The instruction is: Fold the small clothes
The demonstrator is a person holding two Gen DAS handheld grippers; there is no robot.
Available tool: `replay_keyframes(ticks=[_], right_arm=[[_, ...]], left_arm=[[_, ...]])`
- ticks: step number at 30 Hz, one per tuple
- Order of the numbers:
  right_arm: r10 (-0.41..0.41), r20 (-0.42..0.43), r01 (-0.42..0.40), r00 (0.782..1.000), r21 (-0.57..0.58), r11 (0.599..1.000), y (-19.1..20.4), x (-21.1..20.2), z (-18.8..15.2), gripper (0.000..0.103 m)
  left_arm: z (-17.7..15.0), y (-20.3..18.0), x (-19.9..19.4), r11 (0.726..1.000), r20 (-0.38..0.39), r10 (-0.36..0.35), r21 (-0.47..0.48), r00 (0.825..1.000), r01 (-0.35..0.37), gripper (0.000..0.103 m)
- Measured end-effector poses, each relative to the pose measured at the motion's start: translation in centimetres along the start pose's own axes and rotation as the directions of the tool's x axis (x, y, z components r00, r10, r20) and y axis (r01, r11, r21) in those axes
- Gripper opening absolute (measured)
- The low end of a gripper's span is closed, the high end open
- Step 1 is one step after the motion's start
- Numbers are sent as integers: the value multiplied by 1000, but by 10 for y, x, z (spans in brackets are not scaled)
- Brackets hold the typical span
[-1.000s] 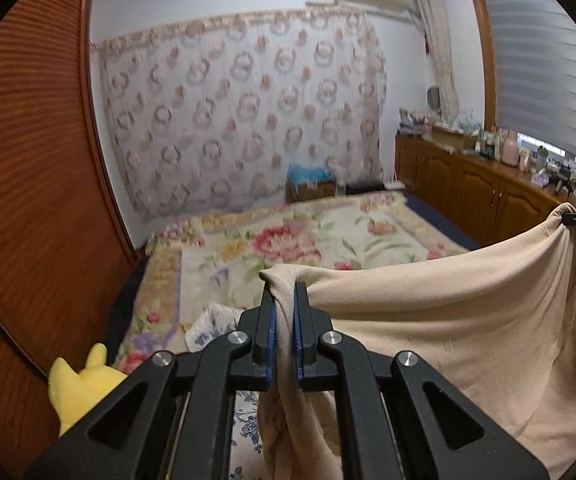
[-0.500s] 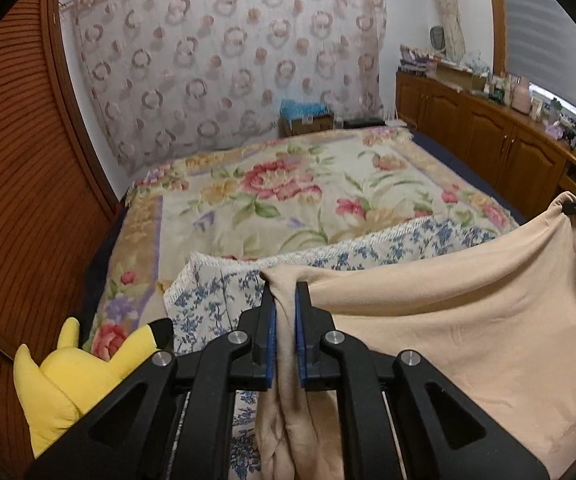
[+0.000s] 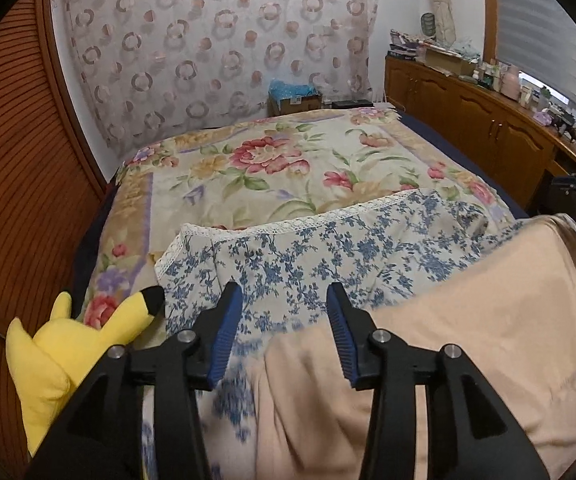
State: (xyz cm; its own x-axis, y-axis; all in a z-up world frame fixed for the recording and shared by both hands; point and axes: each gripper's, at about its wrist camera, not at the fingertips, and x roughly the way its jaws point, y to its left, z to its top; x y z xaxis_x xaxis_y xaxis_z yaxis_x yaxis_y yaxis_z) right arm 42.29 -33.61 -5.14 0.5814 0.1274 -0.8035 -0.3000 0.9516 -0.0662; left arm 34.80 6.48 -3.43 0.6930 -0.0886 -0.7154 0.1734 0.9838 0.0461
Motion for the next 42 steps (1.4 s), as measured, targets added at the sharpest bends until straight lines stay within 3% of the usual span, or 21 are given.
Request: replay_keyframes(ticks=[7,18,26,30,42], right_arm=[[55,59,-58,997,54,997,5,-53,-46,43],[149,-28,-145,988,116,983,28,-56,-109,43],[159,-76,-147,984,147,978,30,-48,-121,43],[159,-68,-147,985,158,976,26,-45,-116,43],[130,-53,-121,990,153,981,27,-36,-105,44]], left_arm=[[-38,3,-25,997,8,2,-72,1000,-1,42],[-75,-3,-28,993,-66,-26,-120,997,18,42],[-86,-10,-29,988,-87,-66,-142,994,53,42],[-87,-7,-18,987,-127,-55,-158,990,35,42],[-65,-11,-6,981,-129,-129,-164,983,107,42]])
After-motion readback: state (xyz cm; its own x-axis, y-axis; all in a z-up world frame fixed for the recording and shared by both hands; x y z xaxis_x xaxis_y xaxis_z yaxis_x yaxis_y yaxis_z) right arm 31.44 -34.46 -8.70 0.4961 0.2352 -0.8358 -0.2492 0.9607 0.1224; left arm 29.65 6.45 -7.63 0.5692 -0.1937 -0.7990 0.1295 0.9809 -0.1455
